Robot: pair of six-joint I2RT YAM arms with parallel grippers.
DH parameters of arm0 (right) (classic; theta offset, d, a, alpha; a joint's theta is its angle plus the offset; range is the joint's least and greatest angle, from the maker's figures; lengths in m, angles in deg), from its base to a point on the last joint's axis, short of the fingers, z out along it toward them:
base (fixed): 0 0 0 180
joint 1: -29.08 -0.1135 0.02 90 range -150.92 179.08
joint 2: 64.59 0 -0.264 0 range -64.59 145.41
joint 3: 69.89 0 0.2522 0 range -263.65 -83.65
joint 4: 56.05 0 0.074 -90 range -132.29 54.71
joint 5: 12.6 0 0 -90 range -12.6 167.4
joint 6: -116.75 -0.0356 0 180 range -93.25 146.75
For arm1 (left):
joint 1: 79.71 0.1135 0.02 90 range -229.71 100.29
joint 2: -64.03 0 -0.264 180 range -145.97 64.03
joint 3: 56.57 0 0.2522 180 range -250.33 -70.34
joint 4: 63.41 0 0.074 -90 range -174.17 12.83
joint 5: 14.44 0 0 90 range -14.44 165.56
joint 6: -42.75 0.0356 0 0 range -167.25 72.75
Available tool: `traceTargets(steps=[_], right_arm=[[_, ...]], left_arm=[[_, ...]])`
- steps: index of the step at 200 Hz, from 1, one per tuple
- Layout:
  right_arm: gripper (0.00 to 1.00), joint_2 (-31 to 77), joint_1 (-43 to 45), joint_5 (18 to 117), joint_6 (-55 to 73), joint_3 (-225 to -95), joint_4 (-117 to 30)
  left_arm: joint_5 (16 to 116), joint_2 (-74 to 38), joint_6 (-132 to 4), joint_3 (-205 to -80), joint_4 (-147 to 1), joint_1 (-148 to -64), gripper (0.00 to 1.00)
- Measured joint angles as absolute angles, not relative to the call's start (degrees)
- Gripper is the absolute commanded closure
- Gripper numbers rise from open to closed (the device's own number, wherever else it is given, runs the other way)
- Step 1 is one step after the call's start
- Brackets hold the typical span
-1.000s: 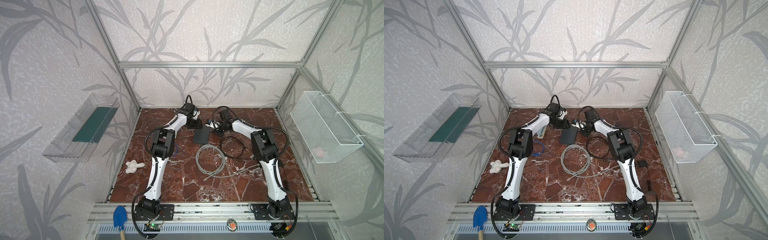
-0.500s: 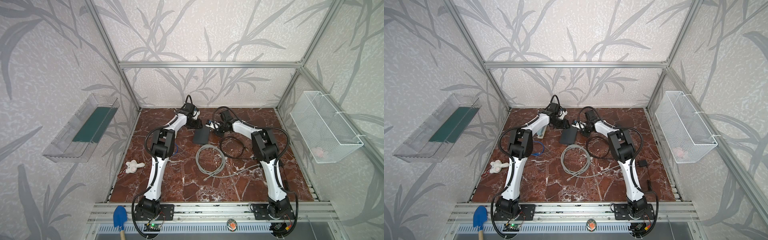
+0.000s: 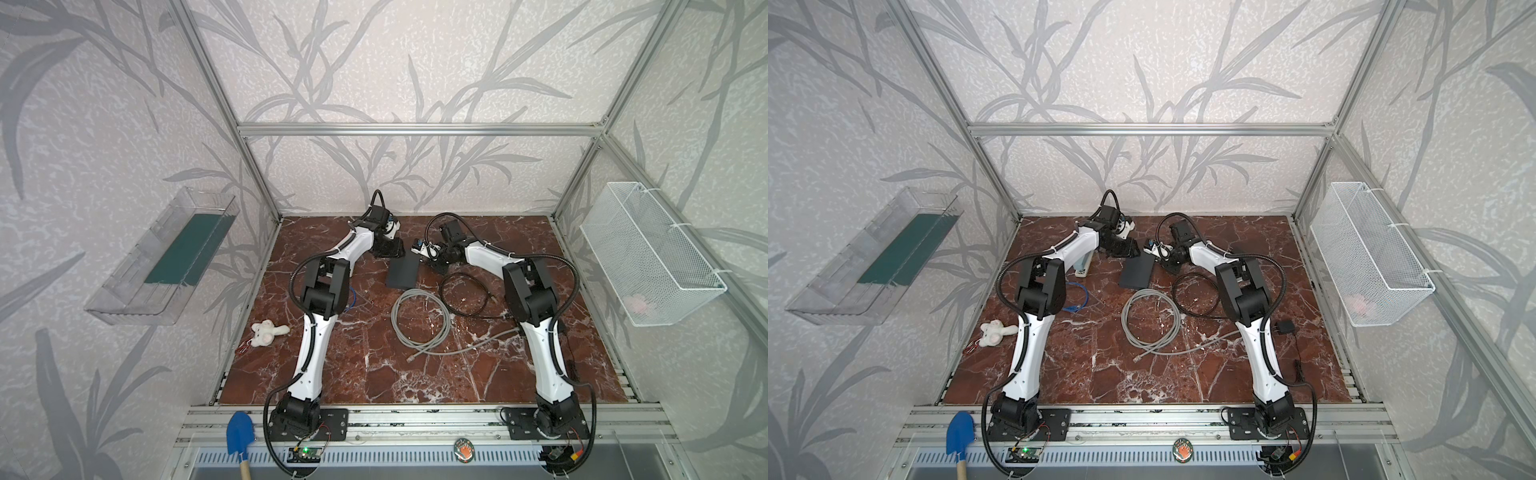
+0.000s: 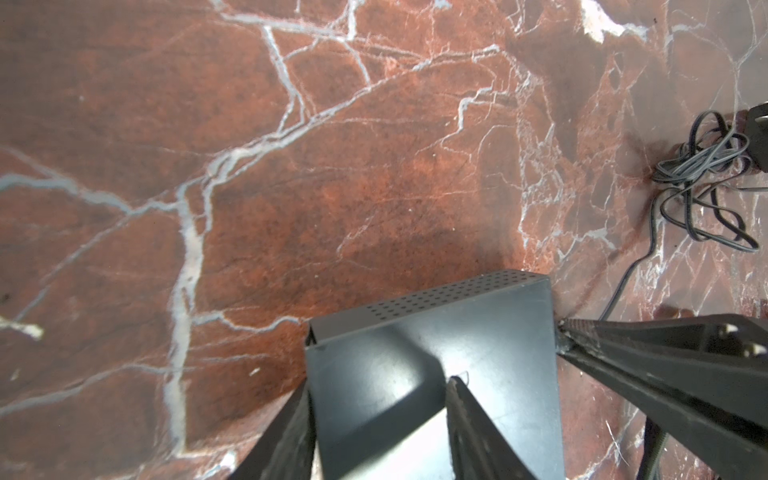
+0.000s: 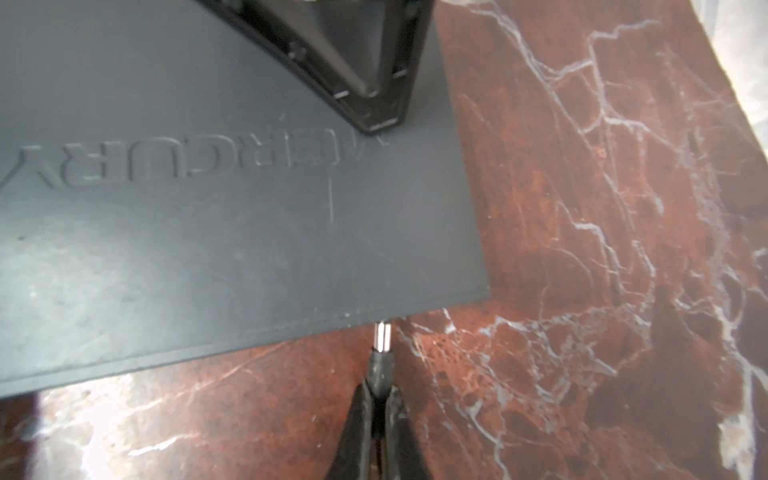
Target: Insert the plug into the switch port
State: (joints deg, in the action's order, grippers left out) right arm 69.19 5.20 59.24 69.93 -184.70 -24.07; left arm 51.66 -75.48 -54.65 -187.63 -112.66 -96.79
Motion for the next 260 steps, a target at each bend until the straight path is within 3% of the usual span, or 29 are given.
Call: traceTargets(steps=[260], right_arm=[[0.97,68.47,5.53,57.43,71.35,-181.23,-29.65]], left_arm=[[49.26,-75.70,-53.21,-188.75,-116.53,-96.57,0.50]])
